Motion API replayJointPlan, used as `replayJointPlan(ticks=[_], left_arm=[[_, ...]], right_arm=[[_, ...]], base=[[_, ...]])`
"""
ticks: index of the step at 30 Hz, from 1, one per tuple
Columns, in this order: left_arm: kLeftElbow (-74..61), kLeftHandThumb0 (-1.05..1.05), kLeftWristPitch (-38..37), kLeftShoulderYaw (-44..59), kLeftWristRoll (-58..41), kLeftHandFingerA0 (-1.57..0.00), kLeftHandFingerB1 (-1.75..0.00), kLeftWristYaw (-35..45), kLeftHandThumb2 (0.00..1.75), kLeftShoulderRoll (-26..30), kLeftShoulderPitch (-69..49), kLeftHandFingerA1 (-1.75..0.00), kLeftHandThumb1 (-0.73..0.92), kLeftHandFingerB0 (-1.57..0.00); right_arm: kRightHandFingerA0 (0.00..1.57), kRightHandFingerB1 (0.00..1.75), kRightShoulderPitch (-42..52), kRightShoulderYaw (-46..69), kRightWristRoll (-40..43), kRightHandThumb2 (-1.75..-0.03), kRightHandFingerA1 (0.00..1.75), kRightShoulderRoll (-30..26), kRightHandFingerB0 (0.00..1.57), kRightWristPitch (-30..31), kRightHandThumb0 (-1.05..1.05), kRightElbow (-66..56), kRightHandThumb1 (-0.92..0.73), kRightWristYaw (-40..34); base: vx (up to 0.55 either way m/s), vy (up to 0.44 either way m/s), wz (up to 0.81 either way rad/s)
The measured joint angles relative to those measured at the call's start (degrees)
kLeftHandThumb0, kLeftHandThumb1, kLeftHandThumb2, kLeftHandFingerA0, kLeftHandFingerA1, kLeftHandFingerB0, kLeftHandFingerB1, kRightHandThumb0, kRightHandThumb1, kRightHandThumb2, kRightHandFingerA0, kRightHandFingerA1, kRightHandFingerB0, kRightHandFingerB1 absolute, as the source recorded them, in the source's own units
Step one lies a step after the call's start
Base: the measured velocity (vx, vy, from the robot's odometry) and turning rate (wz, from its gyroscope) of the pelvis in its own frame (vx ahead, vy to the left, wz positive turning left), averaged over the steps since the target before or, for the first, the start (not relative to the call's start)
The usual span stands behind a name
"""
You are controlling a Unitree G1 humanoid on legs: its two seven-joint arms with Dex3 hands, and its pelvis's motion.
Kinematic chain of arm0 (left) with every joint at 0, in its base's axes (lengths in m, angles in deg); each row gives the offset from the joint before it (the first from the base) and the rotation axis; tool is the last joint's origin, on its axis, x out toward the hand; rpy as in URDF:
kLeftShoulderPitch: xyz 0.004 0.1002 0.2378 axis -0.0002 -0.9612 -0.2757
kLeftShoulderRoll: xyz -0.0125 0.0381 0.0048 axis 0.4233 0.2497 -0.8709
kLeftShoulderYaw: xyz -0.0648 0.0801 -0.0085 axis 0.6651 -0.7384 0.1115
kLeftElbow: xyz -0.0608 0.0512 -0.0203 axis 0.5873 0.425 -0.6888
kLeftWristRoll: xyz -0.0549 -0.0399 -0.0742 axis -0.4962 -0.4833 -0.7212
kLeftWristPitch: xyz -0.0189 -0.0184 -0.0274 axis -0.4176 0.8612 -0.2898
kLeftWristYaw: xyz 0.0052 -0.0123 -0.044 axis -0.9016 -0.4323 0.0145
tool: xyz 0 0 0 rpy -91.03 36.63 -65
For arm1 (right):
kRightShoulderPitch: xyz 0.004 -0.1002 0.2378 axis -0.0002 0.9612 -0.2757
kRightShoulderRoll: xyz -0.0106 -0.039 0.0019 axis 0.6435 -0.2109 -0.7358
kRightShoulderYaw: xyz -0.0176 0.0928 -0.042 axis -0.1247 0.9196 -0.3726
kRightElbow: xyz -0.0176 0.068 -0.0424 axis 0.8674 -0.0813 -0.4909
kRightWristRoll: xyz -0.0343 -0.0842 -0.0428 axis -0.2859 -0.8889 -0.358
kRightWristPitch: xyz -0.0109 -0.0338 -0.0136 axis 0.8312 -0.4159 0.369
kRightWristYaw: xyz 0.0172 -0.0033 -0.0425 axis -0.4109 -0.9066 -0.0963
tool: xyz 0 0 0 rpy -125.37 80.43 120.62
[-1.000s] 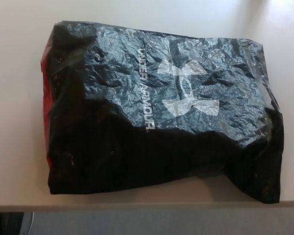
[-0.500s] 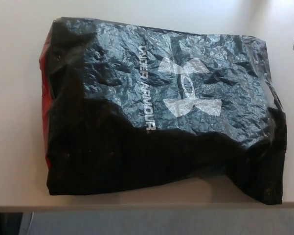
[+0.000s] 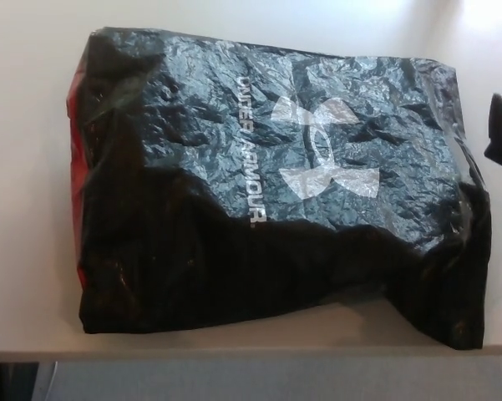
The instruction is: A plastic bag is kept in the middle of the desk and the robot uses both its hands to grab the bag from the left and right and brings its hands close together to compress the bag
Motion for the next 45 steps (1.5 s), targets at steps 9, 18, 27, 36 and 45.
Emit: replayJointPlan(ticks=[9, 18, 27, 36, 45], left_arm=[[9.9, -0.82, 2.3, 1.1, -1.6, 0.00, -0.22, 2.1, 0.90, -1.7, 2.5, -0.21, 0.92, -0.08], [11.1, -0.79, 1.3, 5.1, -5.2, 0.00, -0.23, 7.1, 1.22, -4.8, 2.9, -0.26, 0.84, -0.10], [11.2, -0.80, -0.1, 6.0, -8.0, 0.00, -0.20, 12.9, 1.24, -12.1, 4.5, -0.23, 0.85, -0.07], [11.5, -0.86, -0.3, 4.5, -8.6, 0.00, -0.18, 13.9, 1.05, -20.2, 6.9, -0.21, 0.84, -0.03], [11.2, -0.77, -2.9, -3.2, -5.4, 0.00, -0.22, 11.1, 1.26, -23.2, 7.1, -0.20, 0.88, -0.04]], right_arm=[[0.00, 0.08, -0.9, 1.0, 2.9, -1.16, 0.11, -0.4, 0.00, 3.7, -0.93, 9.1, -0.85, 1.6], [0.00, 0.14, -1.8, 1.1, 5.2, -1.19, 0.15, 0.0, 0.00, 4.7, -0.83, 10.0, -0.87, 1.8], [0.00, 0.15, -2.3, 1.4, 7.1, -1.21, 0.16, 3.7, 0.00, 4.2, -0.83, 9.7, -0.86, 0.4], [0.06, 0.21, -4.2, 1.2, 8.7, -1.17, 0.34, 11.0, 0.05, 3.0, -0.80, 9.0, -0.86, -2.4], [0.06, 0.27, -3.0, -3.5, 8.7, -0.81, 0.34, 17.4, 0.09, -1.2, -0.81, 5.3, -0.91, -3.5]], base=[[0.00, 0.000, 0.00], [0.00, 0.000, 0.00], [0.00, 0.000, 0.00], [0.00, 0.000, 0.00], [0.00, 0.000, 0.00]])
